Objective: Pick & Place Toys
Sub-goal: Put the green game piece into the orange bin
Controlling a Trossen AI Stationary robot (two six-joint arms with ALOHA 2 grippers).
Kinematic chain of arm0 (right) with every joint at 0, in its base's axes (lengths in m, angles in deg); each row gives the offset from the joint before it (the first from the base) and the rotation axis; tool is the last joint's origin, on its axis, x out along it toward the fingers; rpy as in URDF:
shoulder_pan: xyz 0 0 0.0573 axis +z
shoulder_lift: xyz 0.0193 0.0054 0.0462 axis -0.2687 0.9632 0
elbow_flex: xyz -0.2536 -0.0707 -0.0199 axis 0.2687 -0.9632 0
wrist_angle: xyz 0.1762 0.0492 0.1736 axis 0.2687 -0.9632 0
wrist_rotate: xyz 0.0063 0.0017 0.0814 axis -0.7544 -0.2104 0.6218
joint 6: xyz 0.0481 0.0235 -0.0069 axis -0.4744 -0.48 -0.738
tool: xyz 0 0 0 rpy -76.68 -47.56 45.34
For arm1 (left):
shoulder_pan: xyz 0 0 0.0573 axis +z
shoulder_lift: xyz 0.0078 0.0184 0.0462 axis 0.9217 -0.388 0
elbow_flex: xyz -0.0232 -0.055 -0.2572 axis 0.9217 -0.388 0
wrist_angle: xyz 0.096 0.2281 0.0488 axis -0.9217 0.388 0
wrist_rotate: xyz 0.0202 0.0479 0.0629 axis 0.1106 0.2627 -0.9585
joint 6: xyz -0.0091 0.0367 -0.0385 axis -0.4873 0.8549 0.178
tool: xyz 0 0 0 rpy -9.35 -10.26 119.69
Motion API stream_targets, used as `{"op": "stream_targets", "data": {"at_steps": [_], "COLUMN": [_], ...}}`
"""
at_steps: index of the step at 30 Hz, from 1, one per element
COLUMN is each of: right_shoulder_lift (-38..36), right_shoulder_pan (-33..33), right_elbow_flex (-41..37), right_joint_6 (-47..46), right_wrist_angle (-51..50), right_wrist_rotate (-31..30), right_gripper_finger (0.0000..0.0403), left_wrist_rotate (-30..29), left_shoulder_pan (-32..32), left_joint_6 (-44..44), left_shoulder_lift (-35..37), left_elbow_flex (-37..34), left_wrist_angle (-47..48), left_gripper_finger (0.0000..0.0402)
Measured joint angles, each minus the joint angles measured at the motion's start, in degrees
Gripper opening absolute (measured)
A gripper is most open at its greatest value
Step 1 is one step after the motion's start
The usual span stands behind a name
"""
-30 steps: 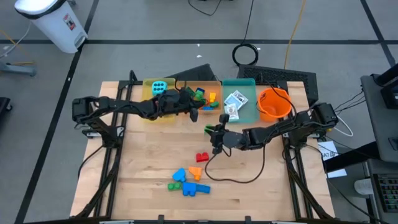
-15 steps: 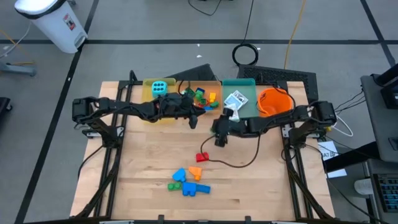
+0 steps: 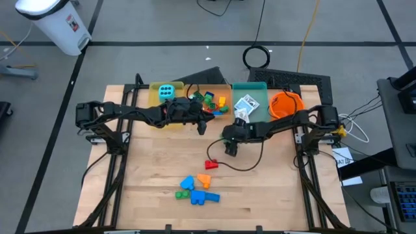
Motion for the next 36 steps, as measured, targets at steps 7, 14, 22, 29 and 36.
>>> {"op": "stream_targets", "data": {"at_steps": [7, 14, 22, 29, 36], "right_shoulder_lift": [1.65, -1.15, -12.64, -22.81, -23.45], "right_shoulder_pan": [0.65, 0.67, 3.47, 7.29, 10.27], "right_elbow_flex": [0.07, -0.09, -1.15, -8.09, -14.25], "right_joint_6": [-0.68, 2.5, 6.37, 9.51, 16.77], "right_wrist_angle": [-0.64, -2.26, -5.25, 7.74, 30.64], "right_wrist_rotate": [0.01, 2.83, 4.47, 3.98, 4.3], "right_gripper_finger": [0.0195, 0.0083, 0.0082, 0.0082, 0.0082], "left_wrist_rotate": [0.0, -0.11, 4.91, 4.59, 1.55], "left_shoulder_pan": [0.0, -0.78, -6.03, -12.61, -14.19], "left_joint_6": [-0.03, 0.65, 11.49, 24.43, 24.86], "left_shoulder_lift": [0.0, 0.0, -0.02, -0.02, -0.02], "left_elbow_flex": [0.0, 0.0, -0.02, -0.02, -0.04], "left_wrist_angle": [-0.03, -0.07, -1.9, -2.39, -5.42], "left_gripper_finger": [0.0063, 0.0063, 0.0123, 0.0266, 0.0332]}}
